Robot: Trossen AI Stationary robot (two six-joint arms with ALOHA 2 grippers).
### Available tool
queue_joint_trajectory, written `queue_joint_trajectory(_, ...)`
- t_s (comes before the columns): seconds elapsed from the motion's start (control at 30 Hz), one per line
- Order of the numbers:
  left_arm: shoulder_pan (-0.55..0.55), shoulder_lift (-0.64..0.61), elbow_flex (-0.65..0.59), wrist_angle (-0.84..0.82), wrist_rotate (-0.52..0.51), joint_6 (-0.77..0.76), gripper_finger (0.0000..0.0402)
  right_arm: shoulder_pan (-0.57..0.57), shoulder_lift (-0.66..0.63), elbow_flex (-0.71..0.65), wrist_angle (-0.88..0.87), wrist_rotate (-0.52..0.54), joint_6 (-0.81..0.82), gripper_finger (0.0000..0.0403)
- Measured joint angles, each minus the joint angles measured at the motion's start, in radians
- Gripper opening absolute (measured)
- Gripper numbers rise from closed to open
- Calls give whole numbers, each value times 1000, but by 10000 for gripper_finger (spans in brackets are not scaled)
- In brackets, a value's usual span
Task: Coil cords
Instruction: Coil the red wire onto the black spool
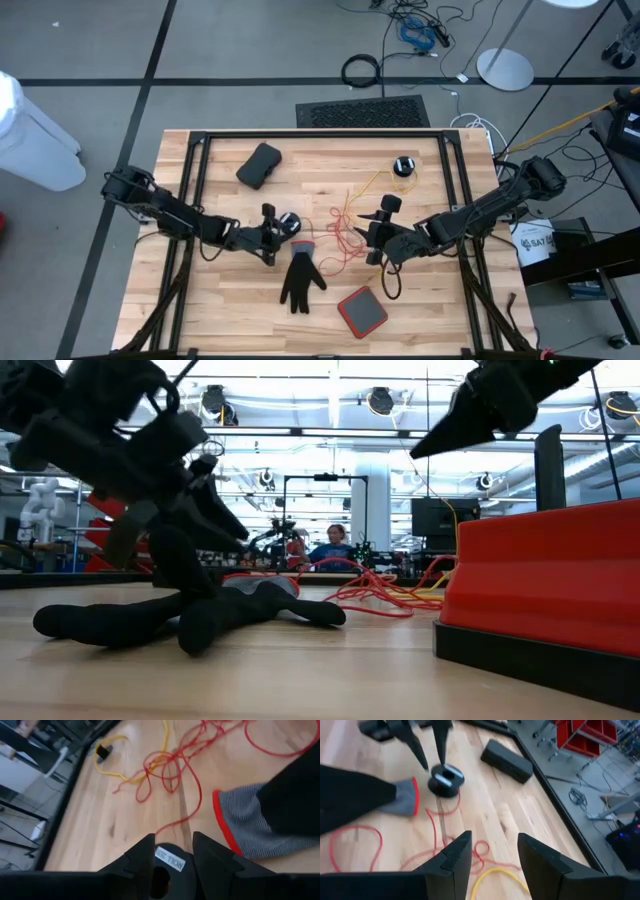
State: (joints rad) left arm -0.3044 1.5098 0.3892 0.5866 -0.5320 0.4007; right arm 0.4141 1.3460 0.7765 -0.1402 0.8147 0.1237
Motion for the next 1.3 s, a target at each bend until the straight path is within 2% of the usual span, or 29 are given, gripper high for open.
queue_joint_trajectory(0.2,-67,-56,1,-29,-113,-26,140,4,0,0,-136,46,71,146)
queue_joint_trajectory(0.3,-107,-107,0,-34,-237,-53,140,10,0,0,-226,118,112,146)
queue_joint_trajectory(0.43,-155,-218,0,-44,-406,-36,140,14,-33,0,-313,143,166,146)
queue_joint_trajectory(0.5,-175,-292,0,-57,-436,-15,140,20,-64,0,-352,146,184,146)
queue_joint_trajectory(0.77,-253,-590,0,-113,-440,7,140,57,-225,0,-483,147,205,146)
queue_joint_trajectory(1.03,-333,-796,0,-188,-491,5,140,74,-341,0,-632,1,289,146)
queue_joint_trajectory(1.2,-387,-889,0,-187,-674,78,140,73,-386,0,-699,-87,321,146)
queue_joint_trajectory(1.3,-418,-939,0,-188,-772,82,140,73,-412,0,-719,-90,313,146)
